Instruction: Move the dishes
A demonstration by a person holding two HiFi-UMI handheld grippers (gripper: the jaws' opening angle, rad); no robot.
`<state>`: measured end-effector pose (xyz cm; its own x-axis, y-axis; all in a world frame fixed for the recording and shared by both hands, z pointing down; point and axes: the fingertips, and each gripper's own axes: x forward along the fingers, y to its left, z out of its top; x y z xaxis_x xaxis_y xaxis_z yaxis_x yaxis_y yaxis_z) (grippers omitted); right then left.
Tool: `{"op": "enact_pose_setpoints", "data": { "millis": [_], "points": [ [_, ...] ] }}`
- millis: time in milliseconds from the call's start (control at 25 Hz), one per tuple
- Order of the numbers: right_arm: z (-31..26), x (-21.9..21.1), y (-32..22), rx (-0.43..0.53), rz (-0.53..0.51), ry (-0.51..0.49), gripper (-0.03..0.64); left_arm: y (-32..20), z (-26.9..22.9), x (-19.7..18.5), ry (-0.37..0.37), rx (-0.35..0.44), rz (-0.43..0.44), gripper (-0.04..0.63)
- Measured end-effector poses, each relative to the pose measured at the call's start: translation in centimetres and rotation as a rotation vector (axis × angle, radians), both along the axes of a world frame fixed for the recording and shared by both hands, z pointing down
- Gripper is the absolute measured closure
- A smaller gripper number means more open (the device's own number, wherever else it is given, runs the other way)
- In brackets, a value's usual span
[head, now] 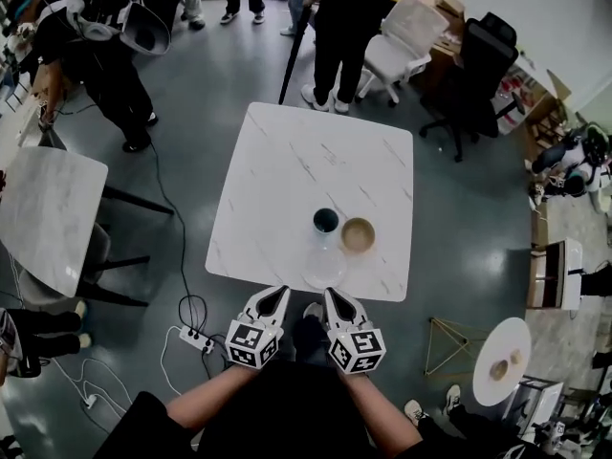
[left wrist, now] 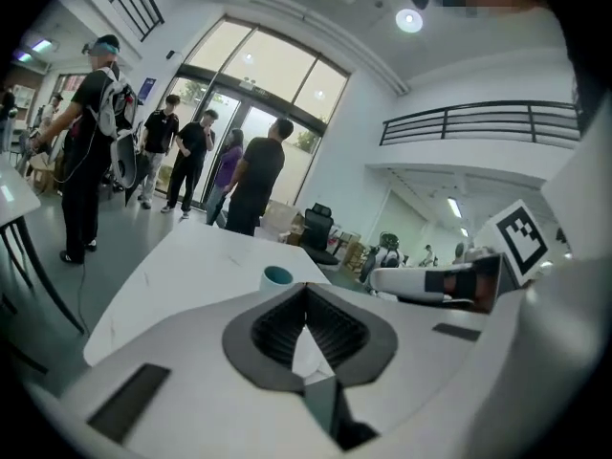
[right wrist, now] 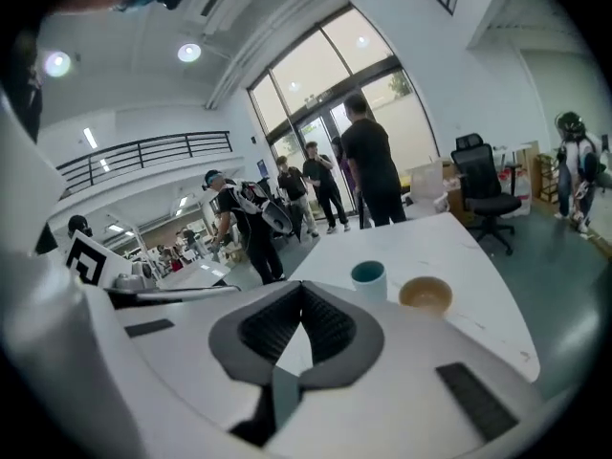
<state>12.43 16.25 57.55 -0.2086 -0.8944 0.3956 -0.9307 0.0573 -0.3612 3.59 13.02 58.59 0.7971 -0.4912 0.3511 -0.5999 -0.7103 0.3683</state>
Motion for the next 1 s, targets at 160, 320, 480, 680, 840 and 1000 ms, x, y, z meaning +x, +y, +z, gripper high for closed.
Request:
{"op": "enact_pose_setpoints", "data": {
  "millis": [160,320,480,680,840,1000],
  "points": [
    [-5.9,-5.9,3.0,0.107,0.089,0.093,0.601,2.1,-4.4,-4.5,0.064,0.063,0.020,0.578],
    [-9.9,-11.0,5.6,0.171,0.127,0.183,0.600,4.6,-7.8,-7.4,0.084,0.125,0.070,0.578],
    [-11.6,-13.5,7.0,0.210,0.137,0.243,0.601,6.3,-10.9,-9.0,0.112,0.207,0.061,0.578],
    [-13.4,-15.1,9.2,0.254,0.142,0.256,0.601,8.5,-14.5,-10.8,0.109,0.309,0.020,0.578],
    [-14.6,-15.3,10.3,0.291,0.123,0.271,0.601,9.6,-16.0,-10.6,0.106,0.364,0.019,0.578],
    [-15.9,-14.9,11.2,0.338,0.123,0.291,0.601,11.0,-16.7,-10.1,0.126,0.367,0.014,0.578]
  ]
}}
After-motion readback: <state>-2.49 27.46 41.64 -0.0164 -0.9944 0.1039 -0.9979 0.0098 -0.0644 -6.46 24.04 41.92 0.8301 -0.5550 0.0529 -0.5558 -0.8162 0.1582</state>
